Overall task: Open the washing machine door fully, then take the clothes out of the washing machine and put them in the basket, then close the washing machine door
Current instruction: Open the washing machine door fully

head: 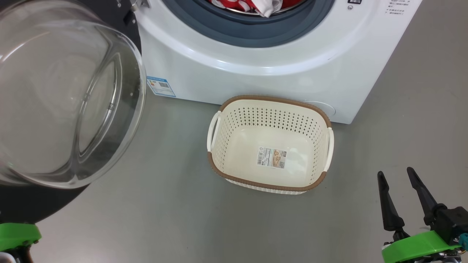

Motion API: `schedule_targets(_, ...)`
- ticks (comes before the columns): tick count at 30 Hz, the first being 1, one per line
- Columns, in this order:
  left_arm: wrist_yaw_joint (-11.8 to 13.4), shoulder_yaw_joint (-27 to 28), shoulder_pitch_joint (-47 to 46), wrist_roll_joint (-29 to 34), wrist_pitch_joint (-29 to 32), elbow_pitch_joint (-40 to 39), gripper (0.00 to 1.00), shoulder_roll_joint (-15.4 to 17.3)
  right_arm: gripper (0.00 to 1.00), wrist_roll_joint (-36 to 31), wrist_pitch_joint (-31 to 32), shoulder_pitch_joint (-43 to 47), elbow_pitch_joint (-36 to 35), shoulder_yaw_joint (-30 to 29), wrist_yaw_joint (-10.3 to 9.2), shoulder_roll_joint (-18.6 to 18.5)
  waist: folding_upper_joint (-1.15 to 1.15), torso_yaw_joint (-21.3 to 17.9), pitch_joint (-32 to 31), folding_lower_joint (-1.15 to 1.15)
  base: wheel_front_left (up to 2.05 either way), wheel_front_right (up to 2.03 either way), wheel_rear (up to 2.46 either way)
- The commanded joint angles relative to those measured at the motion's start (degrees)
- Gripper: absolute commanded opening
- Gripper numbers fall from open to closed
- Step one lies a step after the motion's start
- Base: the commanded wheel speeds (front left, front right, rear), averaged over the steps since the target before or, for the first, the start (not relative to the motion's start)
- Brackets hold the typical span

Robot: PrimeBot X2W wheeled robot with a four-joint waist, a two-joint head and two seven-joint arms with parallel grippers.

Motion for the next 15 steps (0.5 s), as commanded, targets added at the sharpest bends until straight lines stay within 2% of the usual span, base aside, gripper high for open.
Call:
schedule_targets(1, -0.22, 2.21, -1.11, 1.02, -0.27, -1.03, 0.0, 1.84, 1.0, -0.18, -0.37, -1.7, -1.14, 1.33, 0.28, -0.65, 0.0, -0.03, -0.16, 0.0, 0.0, 0.0, 0.0)
schedule_targets(7, -1.74, 0.54, 1.3, 4.59, -0.27, -3.12, 0.0, 0.14, 1.0, -0.1, -0.37, -1.43, -0.46, 1.96, 0.28, -0.44, 0.0, -0.41, -2.03, 0.0, 0.0, 0.0, 0.0)
schedule_targets(15, -0.62, -5.92, 10.78, 4.48, -0.27, -9.88, 0.0, -0.94, 1.0, 0.47, -0.37, -0.01, 0.6, 3.27, 0.28, 0.21, 0.0, -1.66, -5.93, 0.0, 0.0, 0.0, 0.0)
